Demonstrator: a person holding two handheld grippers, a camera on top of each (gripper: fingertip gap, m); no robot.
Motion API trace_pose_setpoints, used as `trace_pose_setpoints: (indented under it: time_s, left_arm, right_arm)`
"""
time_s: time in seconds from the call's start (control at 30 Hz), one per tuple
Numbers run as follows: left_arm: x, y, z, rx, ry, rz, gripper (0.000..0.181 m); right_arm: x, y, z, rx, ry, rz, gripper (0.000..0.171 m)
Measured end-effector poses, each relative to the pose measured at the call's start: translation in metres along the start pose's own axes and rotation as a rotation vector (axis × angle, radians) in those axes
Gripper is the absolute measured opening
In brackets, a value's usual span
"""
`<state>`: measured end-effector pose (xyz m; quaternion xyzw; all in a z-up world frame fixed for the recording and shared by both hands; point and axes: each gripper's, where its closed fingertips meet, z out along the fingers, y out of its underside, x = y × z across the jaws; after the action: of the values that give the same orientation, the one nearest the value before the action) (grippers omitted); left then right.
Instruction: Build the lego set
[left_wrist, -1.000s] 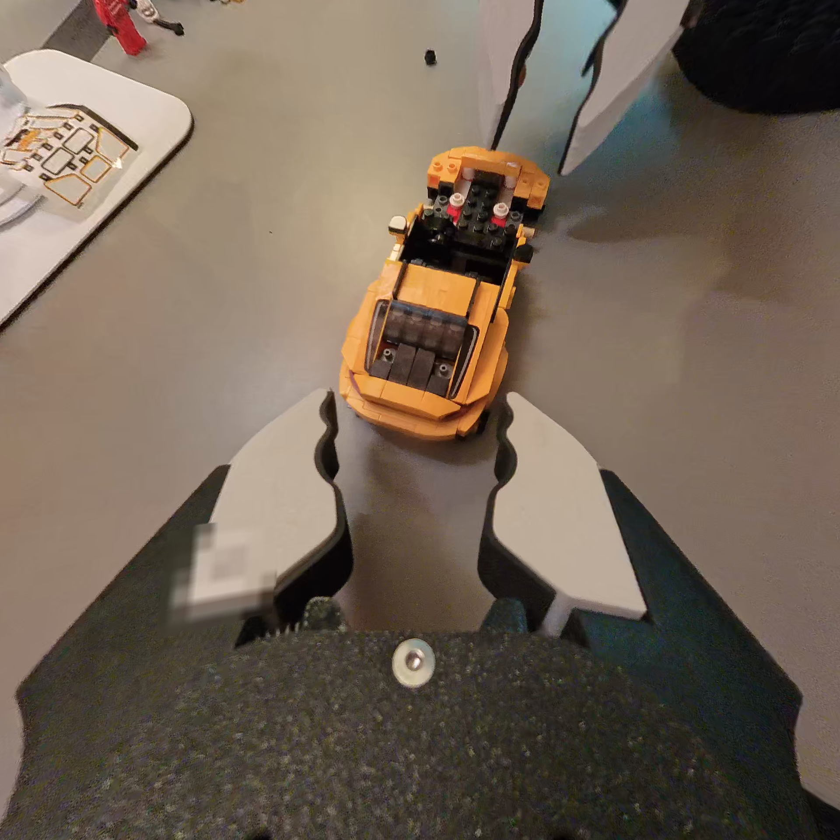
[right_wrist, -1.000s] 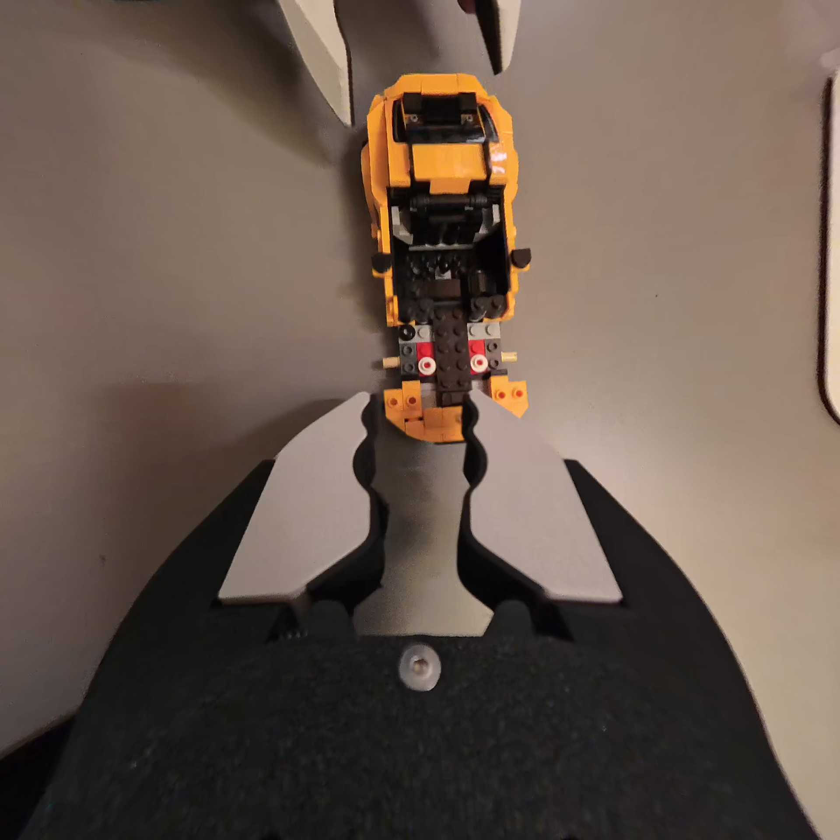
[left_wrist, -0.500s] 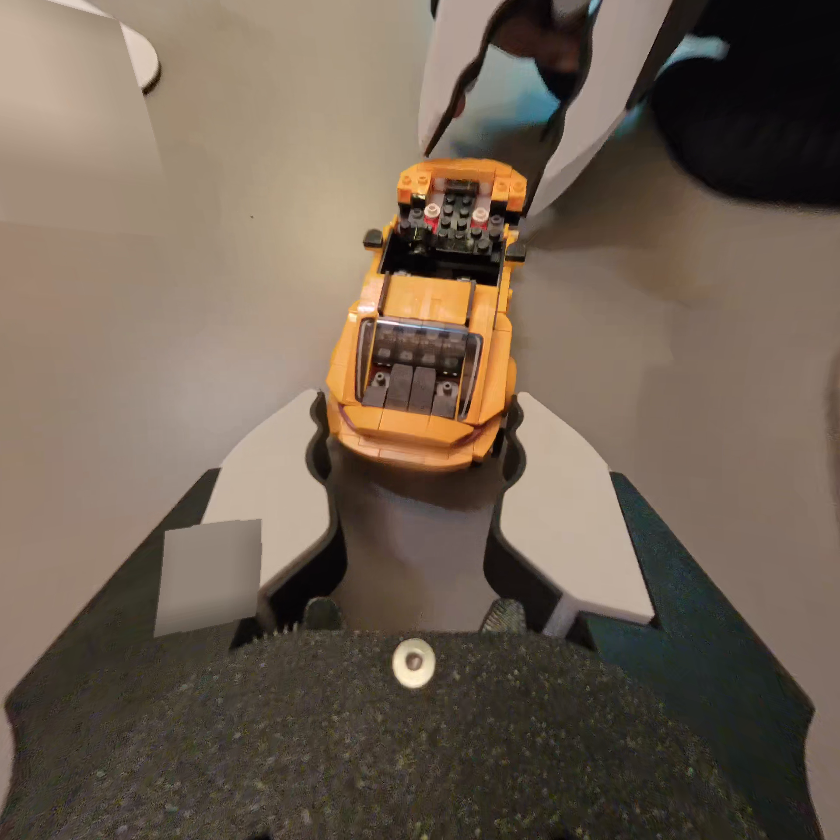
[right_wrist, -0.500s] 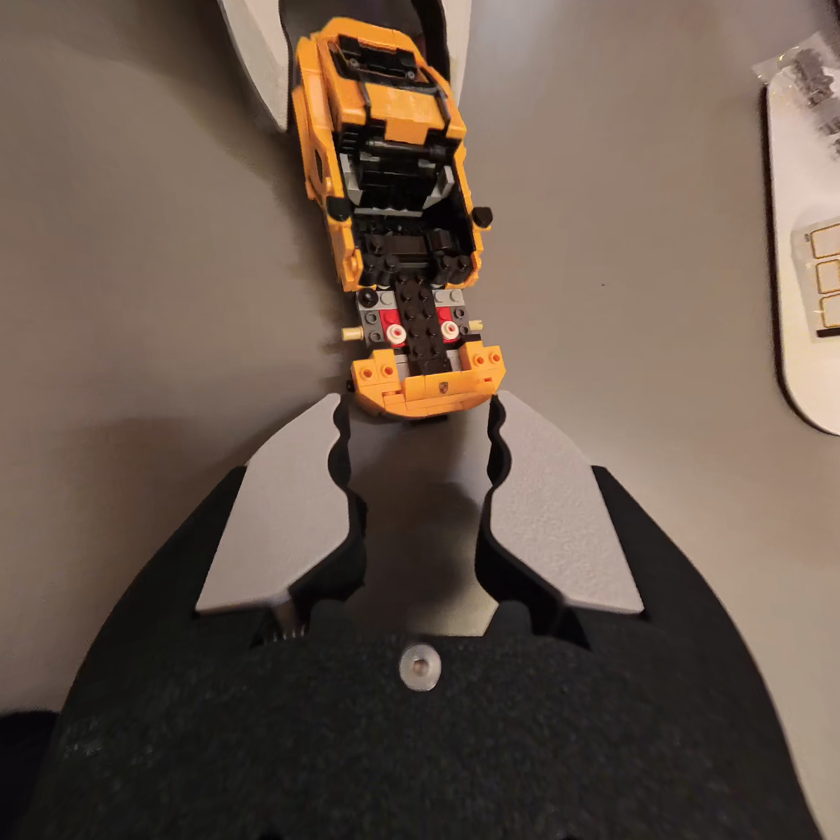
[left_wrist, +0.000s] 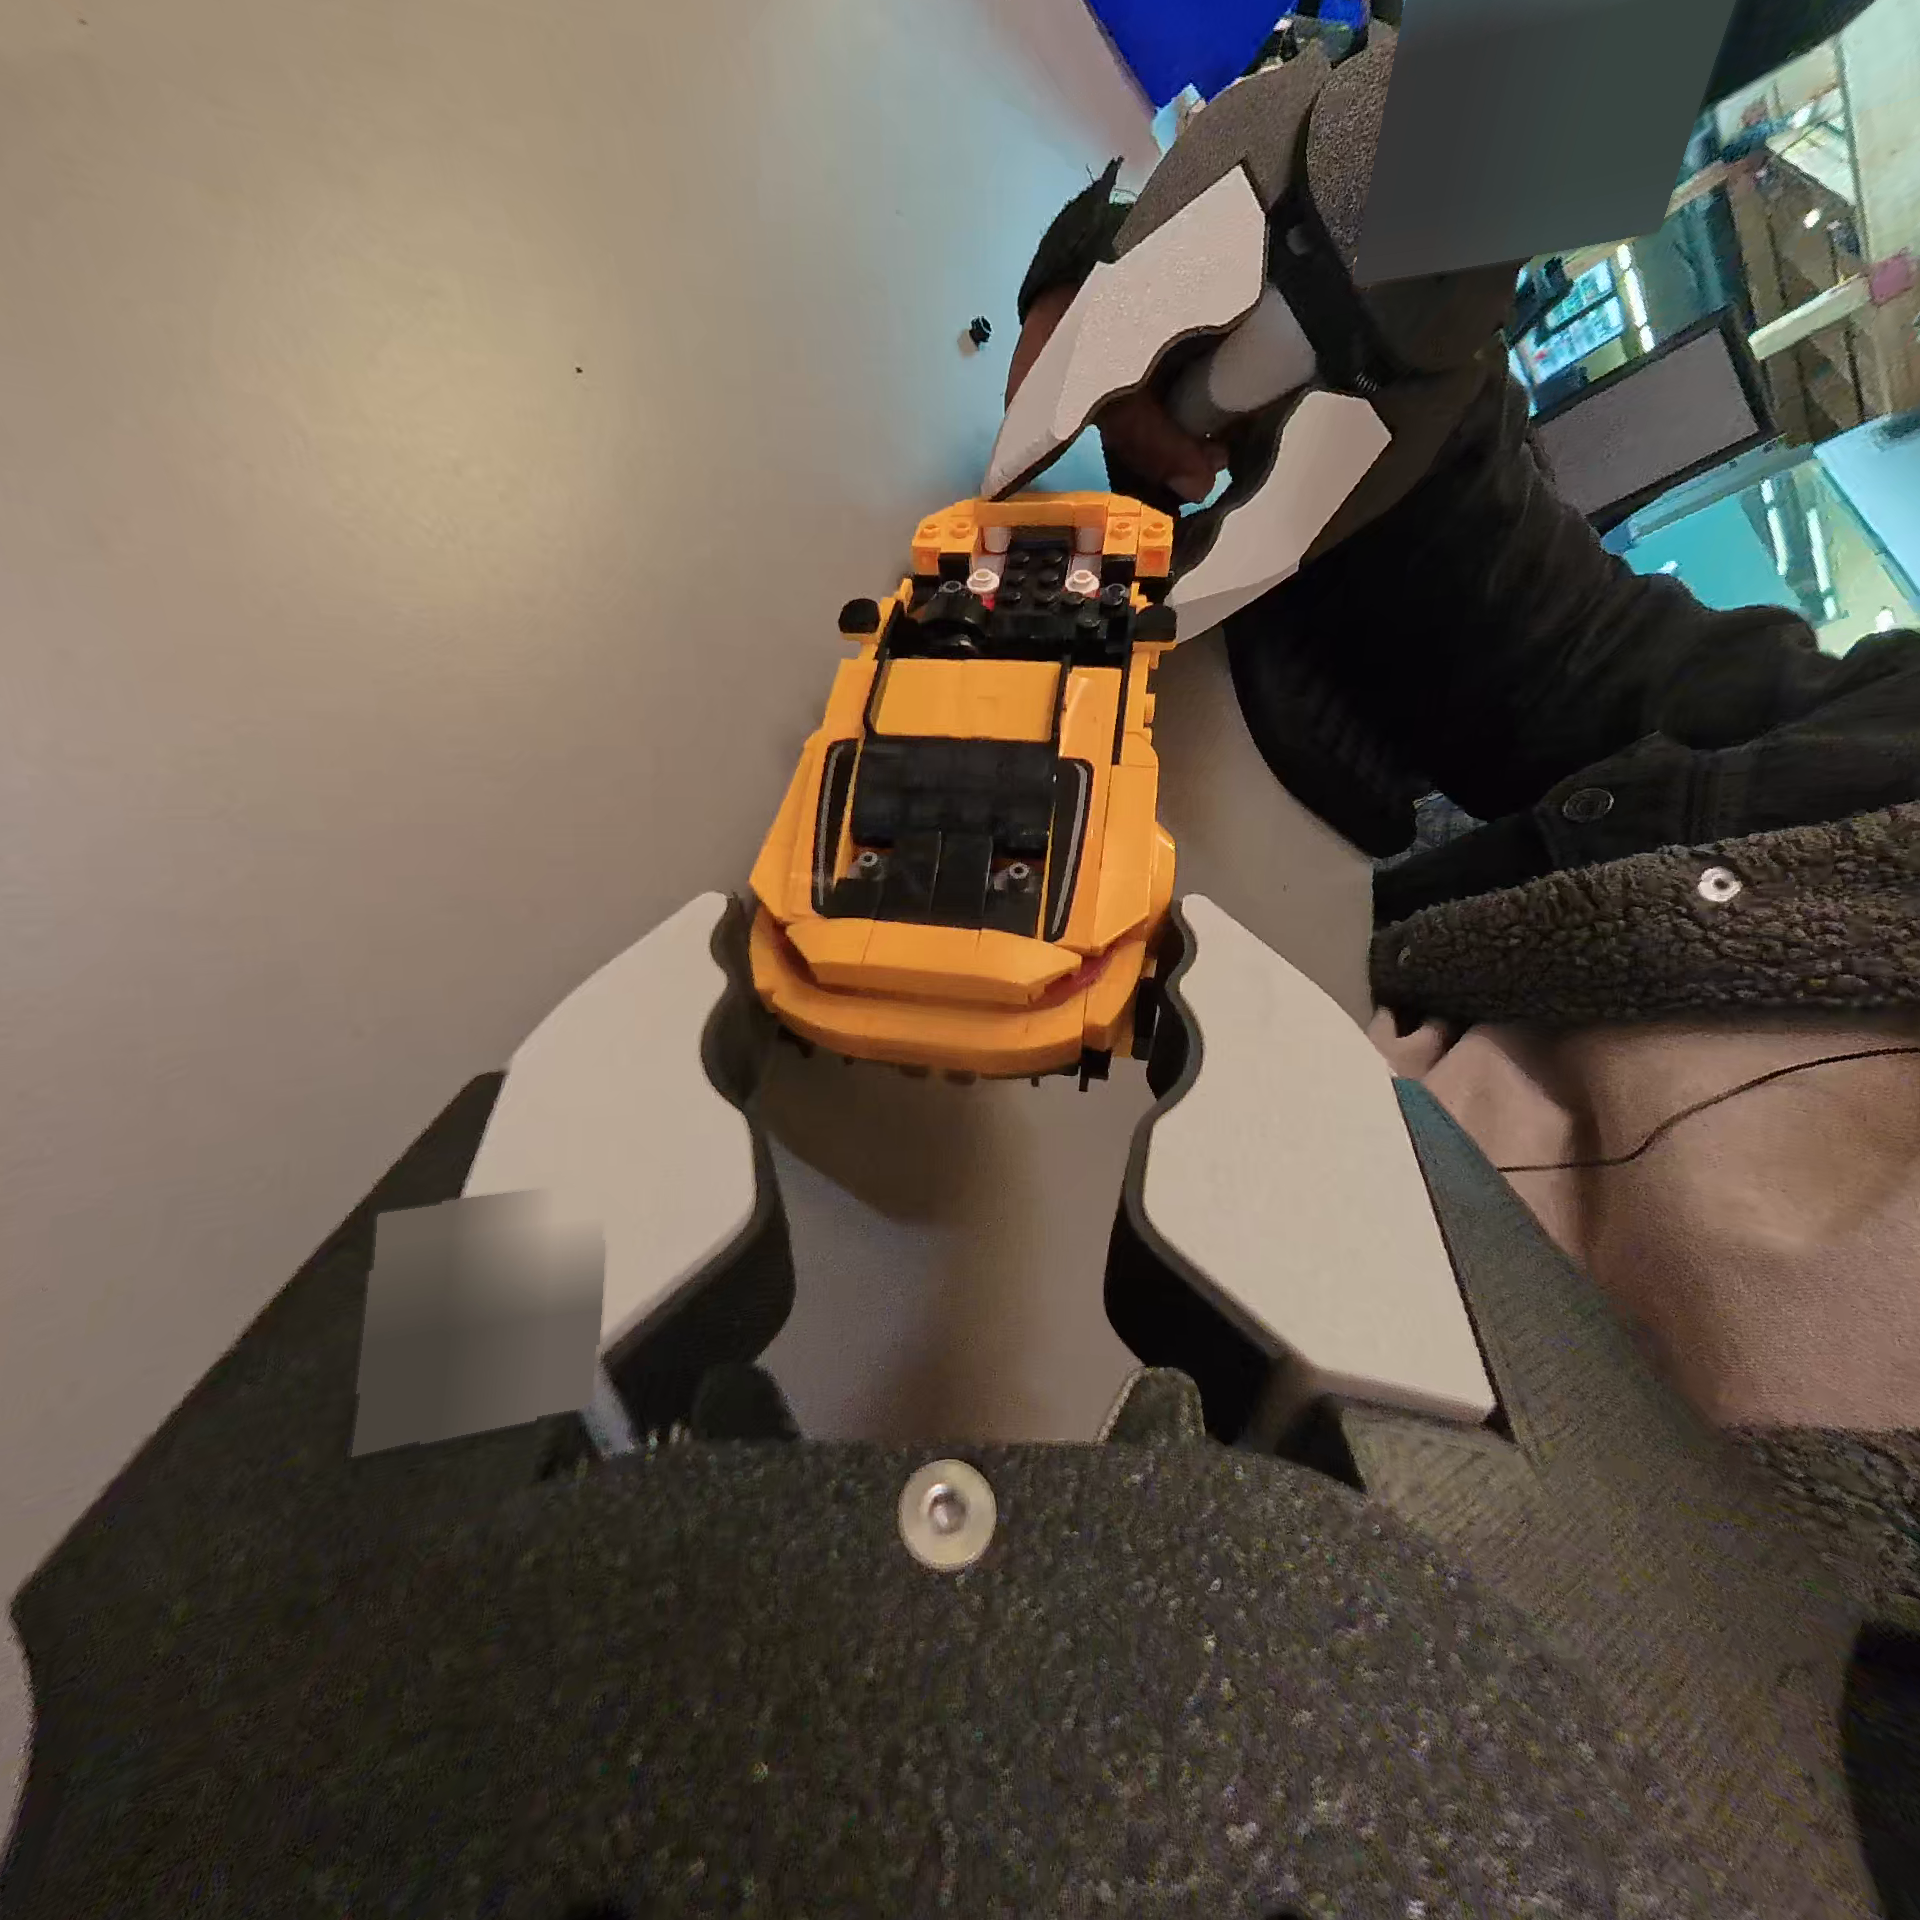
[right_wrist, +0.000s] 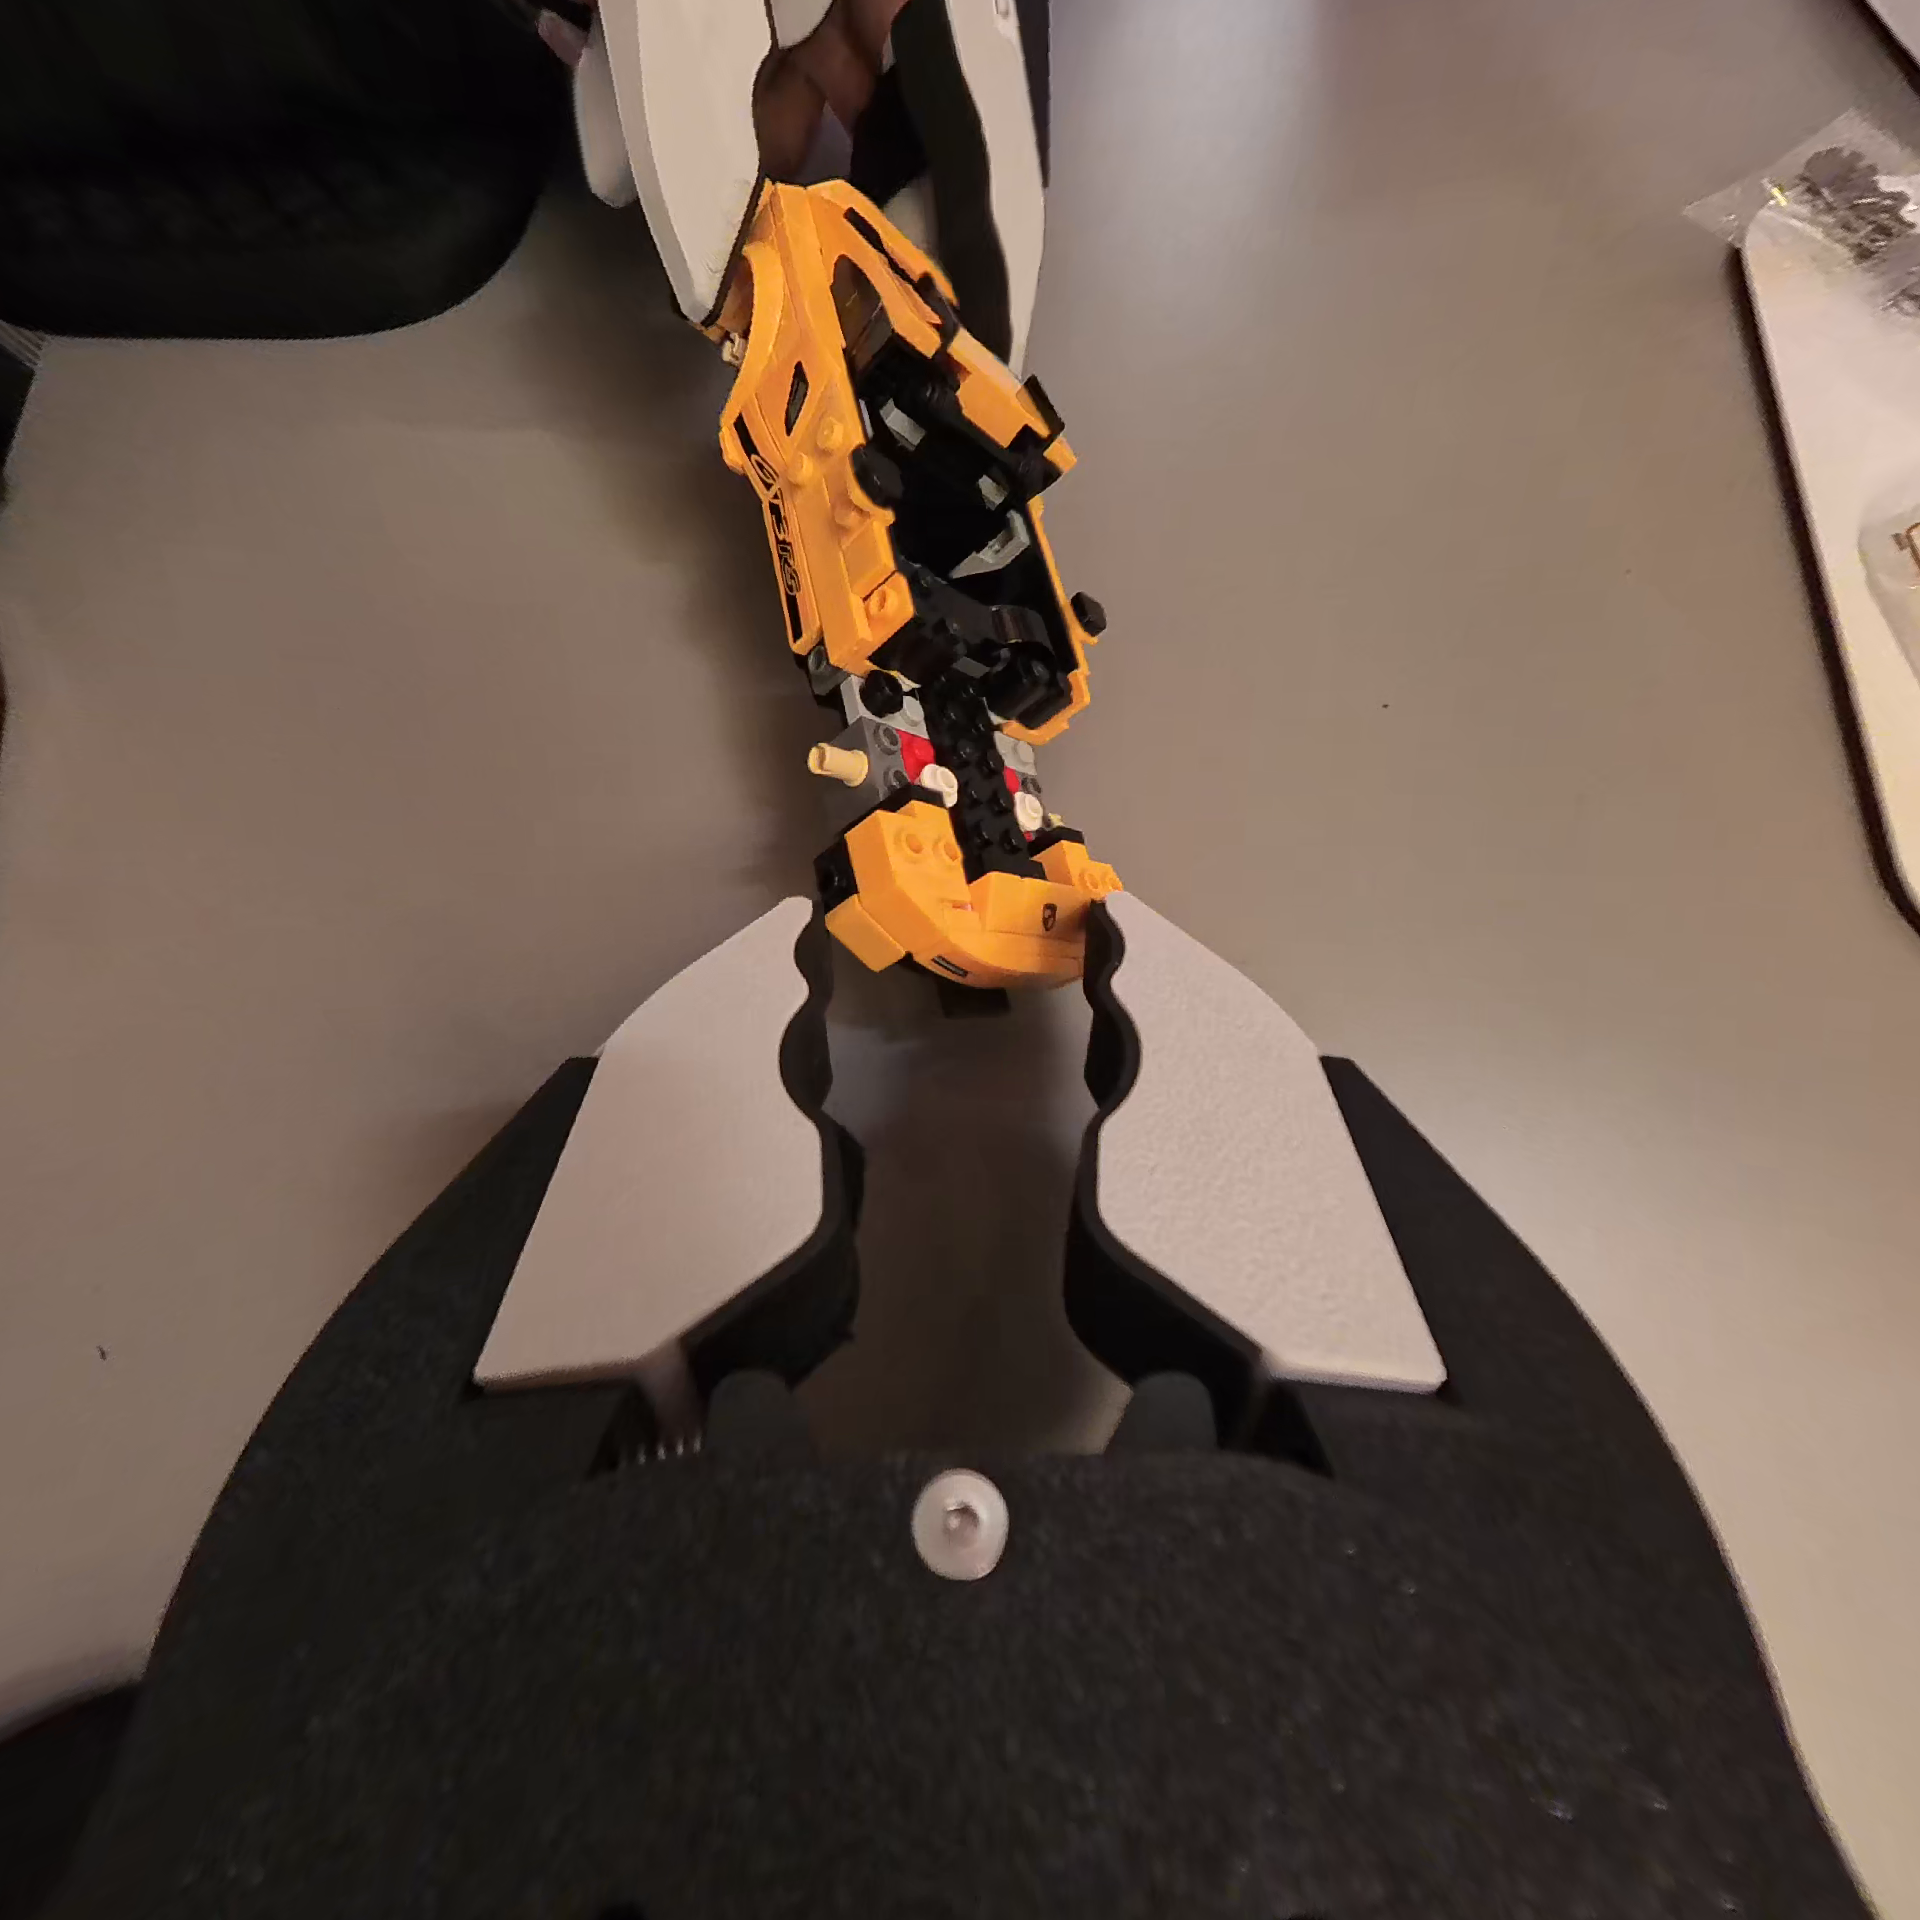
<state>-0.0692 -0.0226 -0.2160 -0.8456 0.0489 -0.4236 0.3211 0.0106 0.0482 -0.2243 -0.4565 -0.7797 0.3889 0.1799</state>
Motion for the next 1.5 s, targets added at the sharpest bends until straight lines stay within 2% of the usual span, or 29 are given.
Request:
trace_pose_setpoints:
  time_s: [0.07,0.17,0.23,0.37,0.57,0.7,0.87,1.03,1.1,1.2,1.33,1.5]
  left_arm:
    - [0.0,0.004,0.001,-0.015,-0.043,0.134,0.074]
    - [0.0,0.021,0.006,-0.11,-0.194,0.511,0.074]
    - [0.0,0.03,0.01,-0.159,-0.256,0.666,0.074]
    - [0.014,0.035,0.02,-0.162,-0.219,0.781,0.074]
    - [0.026,0.049,0.035,-0.212,-0.177,0.866,0.074]
    - [0.033,0.05,0.036,-0.205,-0.149,0.88,0.073]
    - [0.048,0.032,0.02,-0.085,-0.101,0.834,0.074]
    - [0.046,0.026,0.017,-0.041,-0.129,0.814,0.065]
    - [0.043,0.024,0.019,-0.035,-0.143,0.812,0.062]
    - [0.041,0.018,0.022,-0.01,-0.181,0.783,0.051]
    - [0.053,0.005,0.029,0.045,-0.182,0.635,0.031]
    - [0.089,-0.007,0.042,0.156,-0.02,0.396,0.023]
  right_arm:
    - [-0.007,0.002,-0.001,-0.014,-0.008,-0.016,0.048]
    - [-0.03,0.011,-0.007,-0.049,-0.057,-0.048,0.046]
    - [-0.036,0.014,-0.019,-0.029,-0.057,-0.032,0.046]
    - [-0.007,0.021,-0.057,-0.01,0.085,0.028,0.037]
    - [0.029,0.065,-0.099,-0.181,0.246,0.061,0.024]
    - [0.046,0.081,-0.105,-0.207,0.308,0.093,0.019]
    - [0.062,0.088,-0.088,-0.233,0.31,0.107,0.017]
    - [0.066,0.088,-0.074,-0.268,0.272,0.107,0.017]
    - [0.066,0.087,-0.071,-0.274,0.267,0.11,0.007]
    - [0.063,0.085,-0.069,-0.275,0.274,0.104,0.007]
    - [0.02,0.034,-0.054,-0.059,0.234,-0.018,0.007]
    - [-0.052,-0.038,-0.034,0.179,0.236,-0.252,0.007]
